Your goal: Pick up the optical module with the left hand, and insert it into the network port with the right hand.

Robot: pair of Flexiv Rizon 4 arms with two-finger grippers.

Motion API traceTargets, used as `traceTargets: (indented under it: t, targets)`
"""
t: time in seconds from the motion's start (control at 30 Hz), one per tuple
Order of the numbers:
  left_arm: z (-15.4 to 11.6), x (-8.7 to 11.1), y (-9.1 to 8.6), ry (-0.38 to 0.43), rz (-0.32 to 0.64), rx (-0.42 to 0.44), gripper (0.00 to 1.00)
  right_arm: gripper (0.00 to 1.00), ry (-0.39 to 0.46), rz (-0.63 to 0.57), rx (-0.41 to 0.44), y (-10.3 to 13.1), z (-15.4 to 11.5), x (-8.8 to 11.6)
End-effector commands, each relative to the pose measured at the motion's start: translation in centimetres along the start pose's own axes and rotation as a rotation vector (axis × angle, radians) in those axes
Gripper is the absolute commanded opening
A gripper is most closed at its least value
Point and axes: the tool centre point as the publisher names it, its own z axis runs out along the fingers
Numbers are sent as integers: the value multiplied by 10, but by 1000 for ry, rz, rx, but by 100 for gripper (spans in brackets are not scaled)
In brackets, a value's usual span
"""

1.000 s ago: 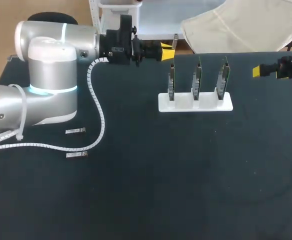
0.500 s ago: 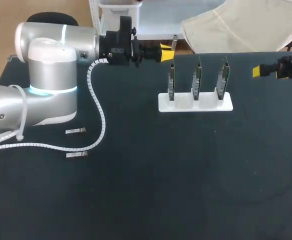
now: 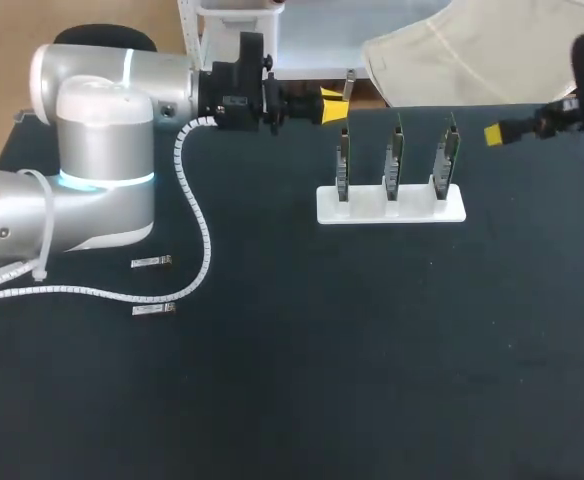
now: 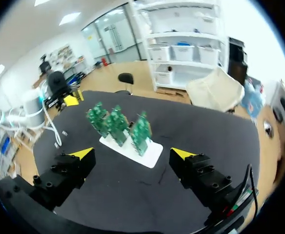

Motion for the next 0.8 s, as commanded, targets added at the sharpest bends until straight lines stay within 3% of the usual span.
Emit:
traceTargets:
  t: [0.03, 0.13, 0.23, 0.8]
  targets:
    - [0, 0, 1, 0, 0, 2, 0, 100, 52, -142, -233, 2, 29, -26]
    - [0, 0, 1, 0, 0, 2, 0, 100, 66, -177, -278, 10, 40, -32]
    - [0, 0, 1, 0, 0, 2, 0, 100, 81, -147, -243, 12, 48, -36]
    - [0, 0, 1, 0, 0, 2, 0, 100, 81, -147, -243, 12, 48, -36]
